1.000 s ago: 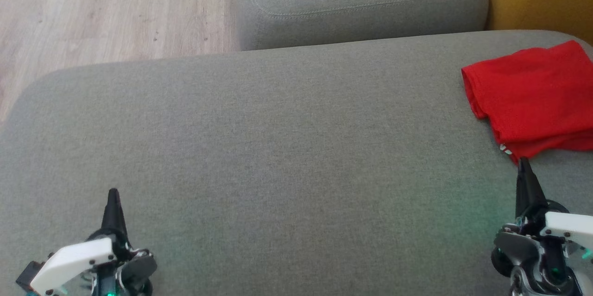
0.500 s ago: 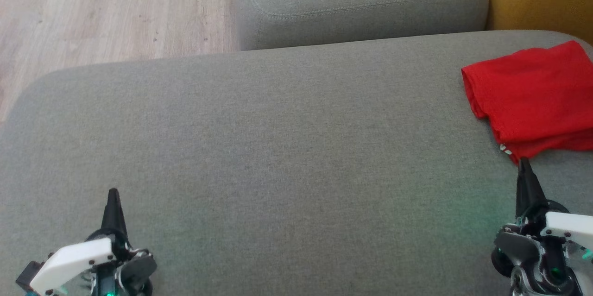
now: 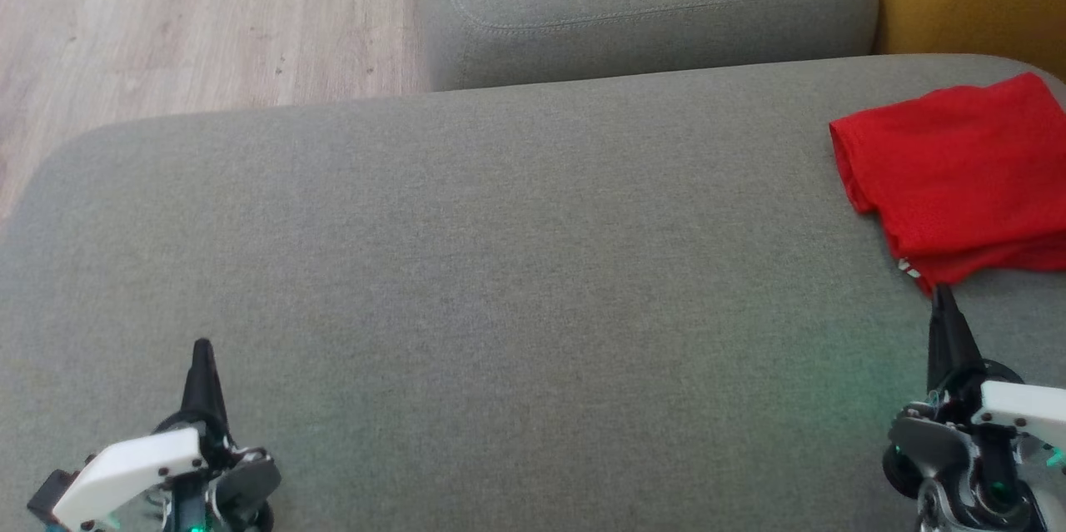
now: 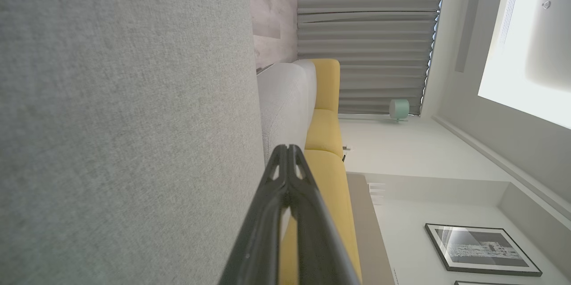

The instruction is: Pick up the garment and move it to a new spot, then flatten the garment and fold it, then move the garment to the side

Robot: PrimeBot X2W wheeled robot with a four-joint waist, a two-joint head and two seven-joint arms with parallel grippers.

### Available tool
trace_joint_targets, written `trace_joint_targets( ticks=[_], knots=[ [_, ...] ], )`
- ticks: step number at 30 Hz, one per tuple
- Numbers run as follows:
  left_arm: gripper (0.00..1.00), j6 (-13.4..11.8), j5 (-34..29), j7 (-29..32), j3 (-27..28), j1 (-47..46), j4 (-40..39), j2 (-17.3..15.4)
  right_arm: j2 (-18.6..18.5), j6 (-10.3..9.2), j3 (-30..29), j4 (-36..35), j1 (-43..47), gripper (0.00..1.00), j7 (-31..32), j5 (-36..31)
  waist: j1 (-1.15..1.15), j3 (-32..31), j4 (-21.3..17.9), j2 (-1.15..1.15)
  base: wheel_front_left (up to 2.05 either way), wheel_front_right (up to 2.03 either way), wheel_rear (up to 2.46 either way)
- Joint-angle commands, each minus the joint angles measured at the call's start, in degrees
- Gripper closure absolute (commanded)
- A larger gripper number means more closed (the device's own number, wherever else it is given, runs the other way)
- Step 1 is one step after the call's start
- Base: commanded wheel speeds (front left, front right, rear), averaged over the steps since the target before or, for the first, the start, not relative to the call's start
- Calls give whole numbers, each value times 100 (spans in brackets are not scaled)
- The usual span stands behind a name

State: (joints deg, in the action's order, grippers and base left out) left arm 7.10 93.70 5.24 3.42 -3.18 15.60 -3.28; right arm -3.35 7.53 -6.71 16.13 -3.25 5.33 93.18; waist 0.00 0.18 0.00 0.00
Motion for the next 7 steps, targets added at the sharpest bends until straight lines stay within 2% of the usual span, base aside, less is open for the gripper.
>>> trace_joint_targets(
  ticks=[1, 7],
  knots=[
    [100, 38, -60, 35, 197, -291, -160, -42, -11, -4, 96, -215, -286, 100, 53, -38, 0, 0, 0, 0, 0, 0, 0],
    [100, 38, -66, 41, 205, -291, -159, -37, -7, -4, 90, -215, -287, 100, 58, -43, 0, 0, 0, 0, 0, 0, 0]
  ],
)
